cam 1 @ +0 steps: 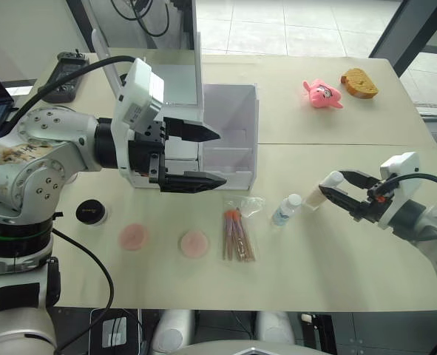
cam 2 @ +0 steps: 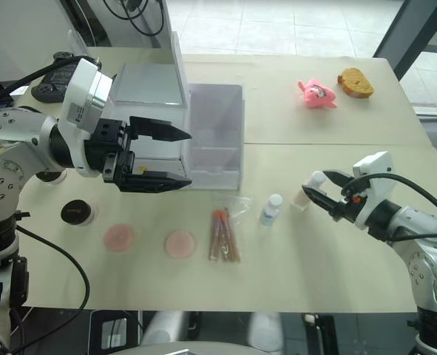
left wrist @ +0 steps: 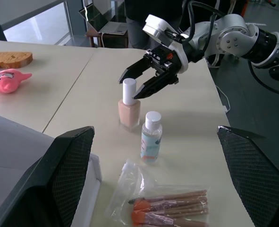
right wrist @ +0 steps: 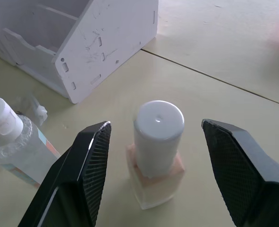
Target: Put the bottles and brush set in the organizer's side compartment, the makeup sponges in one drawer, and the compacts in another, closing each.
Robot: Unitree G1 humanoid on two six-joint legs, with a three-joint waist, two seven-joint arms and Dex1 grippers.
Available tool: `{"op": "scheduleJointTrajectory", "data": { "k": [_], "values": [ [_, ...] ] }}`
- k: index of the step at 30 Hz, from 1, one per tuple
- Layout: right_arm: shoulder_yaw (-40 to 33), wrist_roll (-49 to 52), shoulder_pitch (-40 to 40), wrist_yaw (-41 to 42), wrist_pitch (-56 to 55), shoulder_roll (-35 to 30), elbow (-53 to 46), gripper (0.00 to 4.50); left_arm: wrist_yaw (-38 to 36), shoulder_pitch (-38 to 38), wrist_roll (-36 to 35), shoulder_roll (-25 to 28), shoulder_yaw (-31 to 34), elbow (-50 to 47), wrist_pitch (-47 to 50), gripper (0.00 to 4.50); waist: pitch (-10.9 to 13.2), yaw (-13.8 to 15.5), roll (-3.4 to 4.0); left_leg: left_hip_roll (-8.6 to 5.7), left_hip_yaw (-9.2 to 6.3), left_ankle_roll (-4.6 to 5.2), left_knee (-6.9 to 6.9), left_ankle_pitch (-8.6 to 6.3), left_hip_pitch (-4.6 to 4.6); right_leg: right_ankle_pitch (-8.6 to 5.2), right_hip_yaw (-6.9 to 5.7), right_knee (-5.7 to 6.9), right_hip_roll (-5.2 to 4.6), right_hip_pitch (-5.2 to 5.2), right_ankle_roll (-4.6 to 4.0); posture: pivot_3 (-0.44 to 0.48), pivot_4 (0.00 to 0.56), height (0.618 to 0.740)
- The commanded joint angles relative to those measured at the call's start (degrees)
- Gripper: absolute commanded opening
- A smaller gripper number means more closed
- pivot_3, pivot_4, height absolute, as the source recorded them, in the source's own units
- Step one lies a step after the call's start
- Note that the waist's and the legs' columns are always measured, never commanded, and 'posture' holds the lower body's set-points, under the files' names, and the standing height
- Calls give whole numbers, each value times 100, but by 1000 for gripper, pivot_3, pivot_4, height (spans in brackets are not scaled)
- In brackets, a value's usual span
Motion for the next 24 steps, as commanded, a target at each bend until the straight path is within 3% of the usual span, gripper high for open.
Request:
{"op": "scheduleJointTrajectory", "data": {
  "k": [1,5,24],
  "values": [
    [17,-123,-105,99,-155,-81,-14,3087,-6,-50,-117,82,113,-46,-11,4500,0,-3,0,0,0,0,0,0,0,0,0,0,0,0,0,0,150,740],
    [62,-210,-210,133,-314,58,145,2041,-26,-84,-66,133,107,-4,-54,4500,0,-3,0,0,0,0,-1,0,0,0,0,0,1,0,0,0,150,740],
    [130,-413,-329,420,-553,45,381,2041,107,115,-95,124,172,20,-55,4500,0,-6,0,0,2,-25,-5,14,0,0,2,-8,1,1,0,0,150,740]
  ]
}}
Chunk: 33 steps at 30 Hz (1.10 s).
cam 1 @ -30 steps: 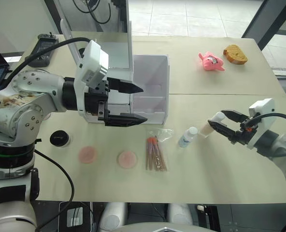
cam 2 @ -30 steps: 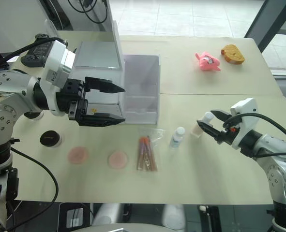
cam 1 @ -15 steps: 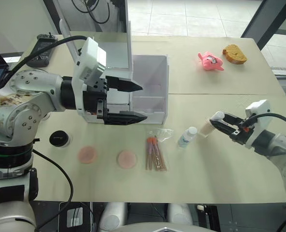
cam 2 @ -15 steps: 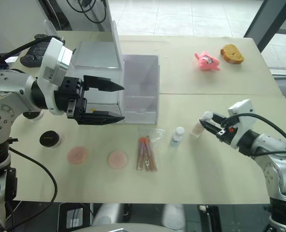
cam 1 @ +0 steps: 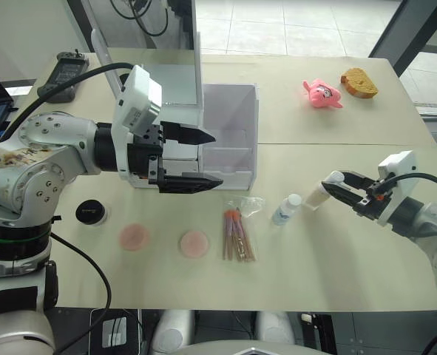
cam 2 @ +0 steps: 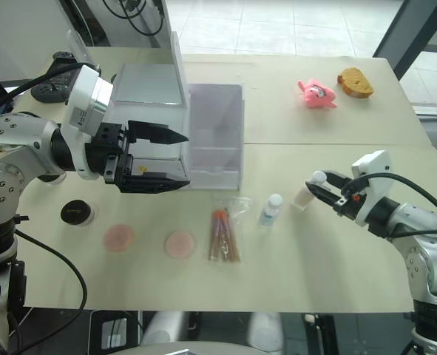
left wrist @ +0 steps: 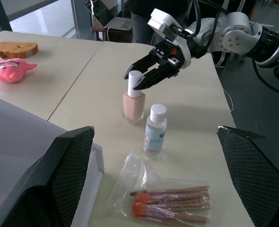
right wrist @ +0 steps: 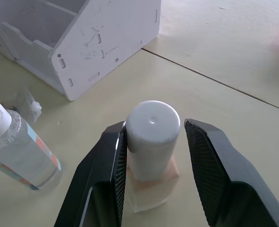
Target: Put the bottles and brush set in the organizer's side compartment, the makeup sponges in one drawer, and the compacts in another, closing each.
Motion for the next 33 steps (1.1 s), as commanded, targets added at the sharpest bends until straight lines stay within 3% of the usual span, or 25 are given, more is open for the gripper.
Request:
{"op": "scheduleJointTrajectory", "data": {
  "k": [1,2,7,18,27,33],
  "values": [
    [12,-69,-105,31,-187,10,-34,2041,27,-37,-92,53,169,-6,-51,4500,0,-1,0,0,0,0,0,0,0,0,0,0,0,0,0,0,150,740],
    [25,-63,-120,21,-180,37,-41,2041,17,-28,-89,57,161,-5,-54,4500,0,0,0,0,0,0,0,0,0,0,0,0,0,0,0,0,150,740],
    [-46,44,-129,61,-111,70,-108,978,-30,-24,-47,93,161,52,-94,4500,0,4,0,0,0,-1,0,1,0,0,0,0,0,0,0,0,150,740],
    [-374,369,-509,244,304,-396,-188,978,-52,-3,88,71,86,187,-277,4500,0,-3,0,0,1,-1,-1,0,-1,0,1,-1,0,-1,0,0,150,740],
    [-139,797,-1823,-78,1146,-724,-439,978,-127,248,158,97,162,335,-576,4500,0,-12,0,2,0,-3,-5,2,-2,0,0,-3,2,-2,0,0,150,740],
    [472,1160,-3814,-427,2094,-764,-380,978,-37,487,216,151,461,538,-780,4500,2,-33,3,1,-3,-6,-5,4,-11,1,0,-9,3,-8,-2,0,150,740]
  ]
}}
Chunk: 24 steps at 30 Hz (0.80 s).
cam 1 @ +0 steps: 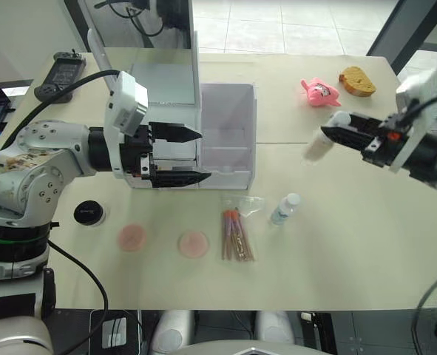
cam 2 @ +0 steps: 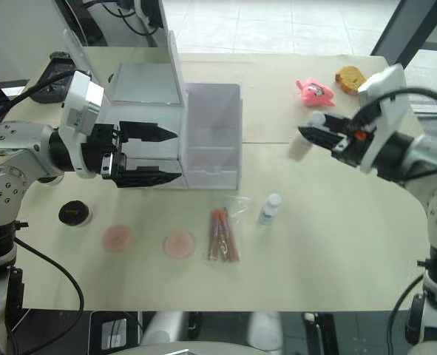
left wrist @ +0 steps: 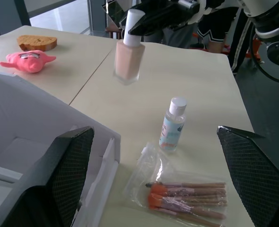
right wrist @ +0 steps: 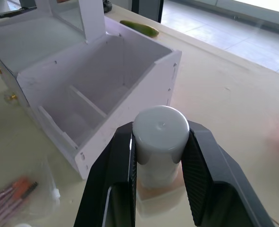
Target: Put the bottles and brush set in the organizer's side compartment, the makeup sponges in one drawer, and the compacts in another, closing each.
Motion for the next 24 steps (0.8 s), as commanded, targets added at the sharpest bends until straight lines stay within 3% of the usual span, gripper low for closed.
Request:
{"op": "scheduleJointTrajectory", "data": {
  "k": [1,6,9,15,24],
  "values": [
    [300,211,-1383,-30,350,-24,113,978,71,248,-62,142,498,-117,-123,4500,5,-52,7,0,0,0,1,0,0,0,0,0,1,-1,0,0,150,740],
    [1501,-275,-3182,606,377,296,1176,978,312,987,-113,367,1117,-479,-97,4500,6,-164,9,3,-4,-10,-12,5,1,0,4,1,5,-10,0,0,150,740],
    [2112,-613,-3759,1262,37,676,1902,978,526,1386,-214,417,1449,-778,-42,4500,6,-184,9,4,-1,-9,-12,5,-1,0,7,1,5,-13,0,0,150,740],
    [2990,-1457,-3755,2247,-940,1151,2685,978,951,1992,-452,486,1991,-1327,139,4500,6,-165,9,1,-4,-16,-6,9,-18,0,10,15,3,-36,1,0,150,740],
    [3027,-1996,-3198,2323,-1567,1727,2939,978,1315,2390,-808,655,2372,-1679,304,4500,6,-184,9,3,0,-33,-12,19,-26,0,24,69,4,-83,0,0,150,740]
  ]
}}
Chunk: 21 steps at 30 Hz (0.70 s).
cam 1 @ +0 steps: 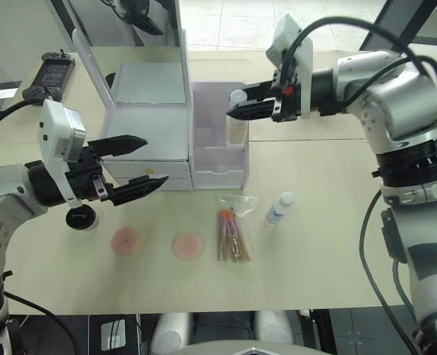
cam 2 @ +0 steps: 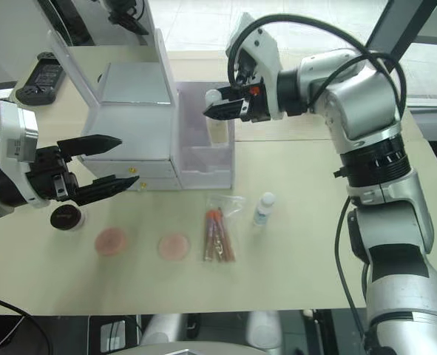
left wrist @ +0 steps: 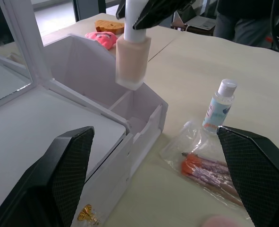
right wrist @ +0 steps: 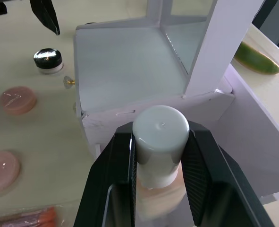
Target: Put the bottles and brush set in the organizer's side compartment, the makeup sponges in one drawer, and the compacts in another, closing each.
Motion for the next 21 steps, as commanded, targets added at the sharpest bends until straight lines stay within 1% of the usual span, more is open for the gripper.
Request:
{"op": "scheduleJointTrajectory", "data": {
  "k": [1,7,13,20,21],
  "values": [
    [-164,-173,145,-44,-227,110,-191,978,117,49,-152,129,232,-202,11,4500,0,6,0,0,1,0,0,0,0,0,1,0,0,0,0,0,150,740],
    [-264,-282,576,-214,-149,343,-206,978,171,13,-186,235,164,-190,-24,4500,0,10,0,-1,2,-2,0,1,0,0,5,-1,1,0,0,0,150,740],
    [-258,-531,991,-396,-498,549,-56,978,194,-195,-224,290,-11,-84,-54,4500,0,8,0,0,4,-2,0,1,1,0,8,-1,2,-2,0,0,150,740],
    [-267,-713,1220,-267,-808,609,264,978,162,-439,-200,299,-253,21,-69,4500,0,5,0,0,10,-2,0,1,4,0,16,-2,3,0,0,0,150,740],
    [-288,-709,1198,-229,-804,597,325,1328,154,-466,-197,302,-281,41,-73,4500,0,5,0,0,10,-2,0,1,4,0,17,-3,4,-1,0,0,150,740]
  ]
}}
